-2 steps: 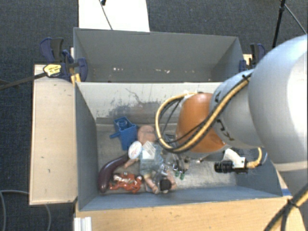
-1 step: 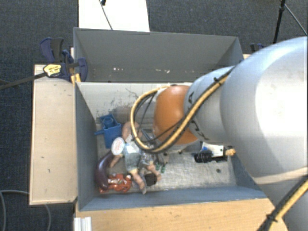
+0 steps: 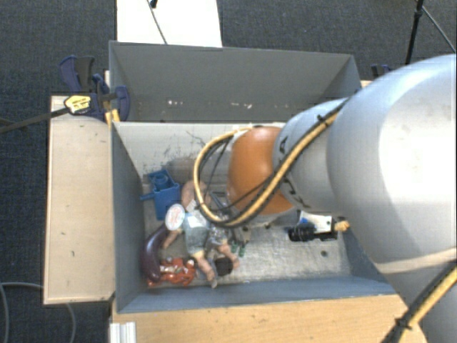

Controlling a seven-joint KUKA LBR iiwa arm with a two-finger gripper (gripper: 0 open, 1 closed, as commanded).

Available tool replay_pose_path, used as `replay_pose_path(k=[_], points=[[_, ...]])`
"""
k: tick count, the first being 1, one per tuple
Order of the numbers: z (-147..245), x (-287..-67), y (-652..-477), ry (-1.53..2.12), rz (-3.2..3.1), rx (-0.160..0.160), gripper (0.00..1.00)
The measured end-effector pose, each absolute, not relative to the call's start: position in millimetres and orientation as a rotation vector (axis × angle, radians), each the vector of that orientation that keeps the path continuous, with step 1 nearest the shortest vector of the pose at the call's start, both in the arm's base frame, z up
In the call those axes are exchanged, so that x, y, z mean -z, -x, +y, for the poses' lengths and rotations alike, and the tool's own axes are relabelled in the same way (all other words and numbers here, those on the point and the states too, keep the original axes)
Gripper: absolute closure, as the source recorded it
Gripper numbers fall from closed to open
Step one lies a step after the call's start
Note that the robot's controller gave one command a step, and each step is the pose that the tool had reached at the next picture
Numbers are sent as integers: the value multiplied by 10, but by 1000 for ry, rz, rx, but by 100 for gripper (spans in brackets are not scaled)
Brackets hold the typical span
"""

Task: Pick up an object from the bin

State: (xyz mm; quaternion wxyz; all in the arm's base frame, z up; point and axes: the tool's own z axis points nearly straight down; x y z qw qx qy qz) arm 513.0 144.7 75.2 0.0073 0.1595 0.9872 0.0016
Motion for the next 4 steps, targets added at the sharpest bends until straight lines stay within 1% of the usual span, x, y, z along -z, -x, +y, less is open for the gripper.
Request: replay_pose_path(k=[1, 2, 3, 4], points=[[1444, -768, -5127, -498, 3088, -4, 100], [1437, -856, -5105, -498, 3100, 3, 100], [1438, -1041, -5100, -496, 3104, 3, 100], [1444, -1172, -5111, -494, 3101, -1, 100]])
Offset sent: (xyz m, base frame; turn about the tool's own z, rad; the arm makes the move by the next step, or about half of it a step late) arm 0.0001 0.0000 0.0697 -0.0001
